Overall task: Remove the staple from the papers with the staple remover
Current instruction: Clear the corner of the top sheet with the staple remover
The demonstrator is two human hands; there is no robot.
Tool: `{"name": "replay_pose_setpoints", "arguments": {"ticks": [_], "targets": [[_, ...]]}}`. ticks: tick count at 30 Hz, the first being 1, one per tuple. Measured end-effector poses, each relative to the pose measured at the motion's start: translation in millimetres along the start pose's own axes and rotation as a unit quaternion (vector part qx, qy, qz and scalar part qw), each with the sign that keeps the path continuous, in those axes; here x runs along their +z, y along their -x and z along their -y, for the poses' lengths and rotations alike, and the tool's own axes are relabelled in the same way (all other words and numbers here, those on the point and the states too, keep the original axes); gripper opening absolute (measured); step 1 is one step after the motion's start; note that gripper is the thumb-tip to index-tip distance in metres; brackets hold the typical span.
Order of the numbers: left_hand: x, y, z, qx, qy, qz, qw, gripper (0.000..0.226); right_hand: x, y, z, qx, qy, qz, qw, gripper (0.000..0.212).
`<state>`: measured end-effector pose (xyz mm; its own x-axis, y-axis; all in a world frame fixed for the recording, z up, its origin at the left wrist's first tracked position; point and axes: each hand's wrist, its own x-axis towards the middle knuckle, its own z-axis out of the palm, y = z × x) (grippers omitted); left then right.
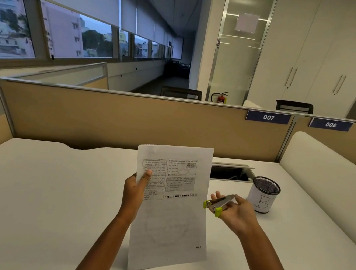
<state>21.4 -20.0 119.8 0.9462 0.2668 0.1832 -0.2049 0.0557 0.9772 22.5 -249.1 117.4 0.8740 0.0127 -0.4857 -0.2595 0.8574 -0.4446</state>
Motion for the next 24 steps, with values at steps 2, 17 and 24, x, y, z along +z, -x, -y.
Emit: {"name": "replay_pose_setpoints", "arguments": {"ticks": [2,17,24], "targets": [[1,1,-2,0.005,-0.001,0.003,1.000,0.012,11,7,6,-0.018,0.012,0.021,1.000,0.036],[24,11,-12,0.085,-0.060,0.033,0.994,0.018,108,67,13,-0.293,0.282,0.394,0.824,0.046],[29,17,-17,0.133,-0.111,0.062,0.983,0.011,119,70,13,-0.334,0.398,0.405,0.752,0.046]]}}
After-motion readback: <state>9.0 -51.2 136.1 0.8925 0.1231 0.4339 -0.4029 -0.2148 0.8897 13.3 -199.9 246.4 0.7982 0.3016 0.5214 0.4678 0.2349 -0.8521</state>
